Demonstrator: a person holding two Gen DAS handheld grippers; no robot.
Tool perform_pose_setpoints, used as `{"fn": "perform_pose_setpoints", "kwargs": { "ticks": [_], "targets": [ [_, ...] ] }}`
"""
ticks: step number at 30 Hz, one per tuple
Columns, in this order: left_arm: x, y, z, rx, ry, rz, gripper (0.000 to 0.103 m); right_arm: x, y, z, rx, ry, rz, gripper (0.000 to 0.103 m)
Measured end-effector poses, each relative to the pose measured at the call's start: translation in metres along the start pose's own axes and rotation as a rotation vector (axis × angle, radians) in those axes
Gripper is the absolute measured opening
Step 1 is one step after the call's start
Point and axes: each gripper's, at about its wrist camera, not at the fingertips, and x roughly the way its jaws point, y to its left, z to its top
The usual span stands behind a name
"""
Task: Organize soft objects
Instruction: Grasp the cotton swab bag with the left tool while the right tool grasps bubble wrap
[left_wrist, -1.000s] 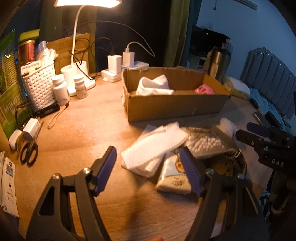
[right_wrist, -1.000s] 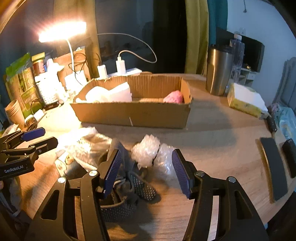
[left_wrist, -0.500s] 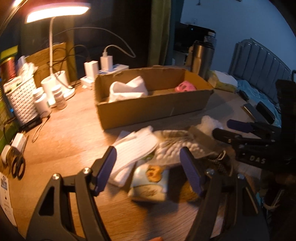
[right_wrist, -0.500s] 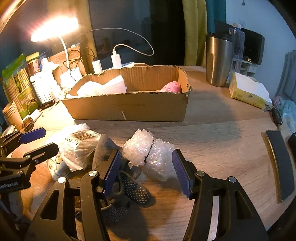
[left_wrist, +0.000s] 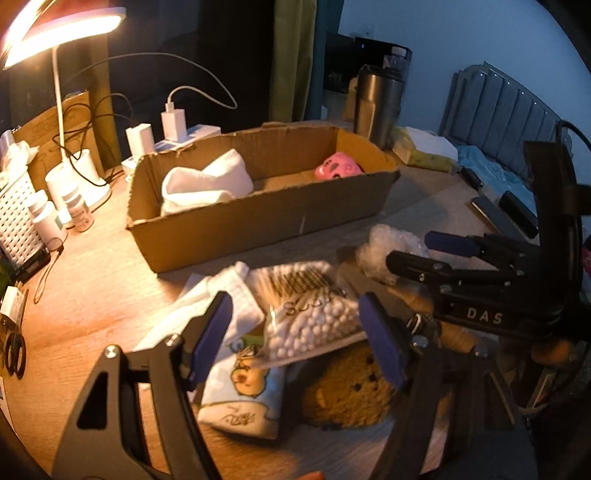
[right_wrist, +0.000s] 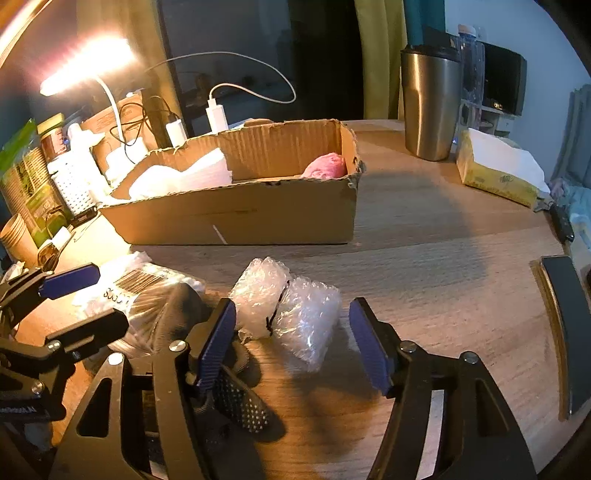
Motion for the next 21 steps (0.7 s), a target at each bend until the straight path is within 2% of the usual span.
{"fn": "perform_pose_setpoints", "kwargs": {
  "ticks": [3,6,9,11,21],
  "targets": [
    [0.004,-0.003,0.003,0.001,0.006,-0.009,0.073,0.002,-0.004,0.001,0.004,-0.002,0.002,0.069],
    [0.009,-0.007,0.005,0.009,0.018,-0.017,0.073,0.001,-0.009,0.003,0.014,-0.009,0.003,0.076],
    [0.017,-0.01,0.007,0.011,0.036,-0.022,0.077,0.003,-0.013,0.006,0.021,-0.01,0.006,0.078],
    [0.025,-0.009,0.008,0.006,0.058,-0.018,0.084,0.005,-0.015,0.008,0.019,-0.008,0.006,0.079],
    [0.034,-0.001,0.009,-0.036,0.08,-0.026,0.083,0.015,-0.014,0.01,0.001,0.027,0.04,0.077]
  ]
}}
